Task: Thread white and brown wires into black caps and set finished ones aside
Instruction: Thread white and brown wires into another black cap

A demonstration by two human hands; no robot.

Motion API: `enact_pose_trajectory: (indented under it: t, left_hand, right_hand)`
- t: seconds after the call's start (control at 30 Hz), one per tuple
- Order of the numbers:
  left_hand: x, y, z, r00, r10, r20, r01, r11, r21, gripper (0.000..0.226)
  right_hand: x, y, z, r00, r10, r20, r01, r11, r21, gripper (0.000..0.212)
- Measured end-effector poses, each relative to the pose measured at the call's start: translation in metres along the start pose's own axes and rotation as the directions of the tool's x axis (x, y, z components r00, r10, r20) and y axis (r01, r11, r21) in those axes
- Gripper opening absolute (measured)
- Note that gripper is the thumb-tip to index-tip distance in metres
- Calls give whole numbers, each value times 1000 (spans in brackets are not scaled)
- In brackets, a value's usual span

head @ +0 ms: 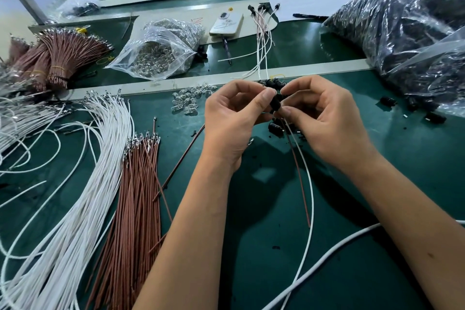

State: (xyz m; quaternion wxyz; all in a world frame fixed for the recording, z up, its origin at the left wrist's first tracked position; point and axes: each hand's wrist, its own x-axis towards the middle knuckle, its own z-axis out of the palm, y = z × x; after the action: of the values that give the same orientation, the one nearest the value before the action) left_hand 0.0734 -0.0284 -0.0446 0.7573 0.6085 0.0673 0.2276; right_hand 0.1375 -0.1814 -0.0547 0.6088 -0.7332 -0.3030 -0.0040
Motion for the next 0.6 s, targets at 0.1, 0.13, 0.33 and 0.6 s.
enact_pose_trajectory:
  t: [0.1, 0.13, 0.33, 0.6]
  left_hand:
    - [1, 1, -2, 1000, -16, 13, 17, 998, -54, 18]
    - [1, 1, -3, 1000, -18, 19, 19, 998, -62, 20]
    - [1, 3, -1, 998, 54, -15, -54, 998, -23, 12]
    - [4, 1, -8, 995, 4, -96, -10, 998, -55, 12]
  right_hand:
    - [0, 0, 0, 1000, -13, -11, 13, 1000, -12, 24]
    - [-1, 0, 0, 1000, -18, -15, 18, 1000, -18, 24]
    - [0, -1, -2, 999, -37, -24, 34, 992, -122, 19]
    - [1, 2, -2, 993, 8, 115, 23, 964, -264, 8]
